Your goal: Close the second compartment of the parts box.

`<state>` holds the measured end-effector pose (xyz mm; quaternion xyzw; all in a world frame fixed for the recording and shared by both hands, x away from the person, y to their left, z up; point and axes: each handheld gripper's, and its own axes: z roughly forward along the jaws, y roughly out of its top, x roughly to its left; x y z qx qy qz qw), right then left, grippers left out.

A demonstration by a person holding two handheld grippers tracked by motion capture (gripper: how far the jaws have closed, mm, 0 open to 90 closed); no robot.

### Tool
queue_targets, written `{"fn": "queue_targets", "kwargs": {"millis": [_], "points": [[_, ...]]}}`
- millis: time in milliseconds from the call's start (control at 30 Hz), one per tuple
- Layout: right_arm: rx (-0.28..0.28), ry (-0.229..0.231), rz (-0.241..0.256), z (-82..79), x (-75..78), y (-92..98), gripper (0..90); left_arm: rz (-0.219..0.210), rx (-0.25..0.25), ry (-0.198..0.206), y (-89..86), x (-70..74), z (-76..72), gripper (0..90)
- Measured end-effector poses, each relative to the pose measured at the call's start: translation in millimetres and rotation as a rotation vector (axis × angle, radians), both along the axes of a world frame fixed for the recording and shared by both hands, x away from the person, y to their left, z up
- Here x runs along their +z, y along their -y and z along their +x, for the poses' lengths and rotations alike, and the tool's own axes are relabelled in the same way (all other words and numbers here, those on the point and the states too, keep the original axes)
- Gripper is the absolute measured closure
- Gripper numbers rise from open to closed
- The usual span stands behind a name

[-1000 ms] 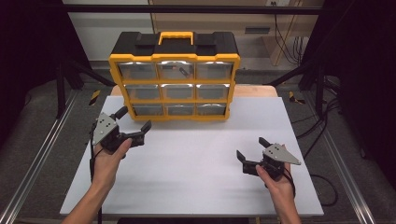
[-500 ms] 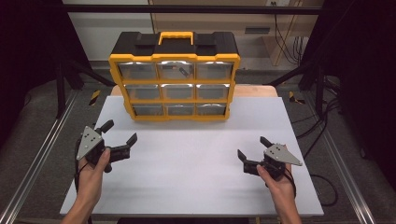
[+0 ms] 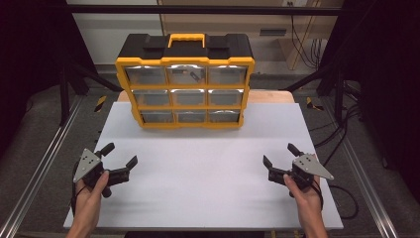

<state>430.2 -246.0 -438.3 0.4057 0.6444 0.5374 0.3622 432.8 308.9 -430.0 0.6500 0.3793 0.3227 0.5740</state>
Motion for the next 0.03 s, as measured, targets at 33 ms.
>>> {"fn": "queue_targets", "kwargs": {"millis": [33], "points": [[0.0, -0.002, 0.004, 0.8, -0.4, 0.6, 5.6, -0.003, -0.002, 0.004, -1.1, 1.0, -0.2, 2.1]]}}
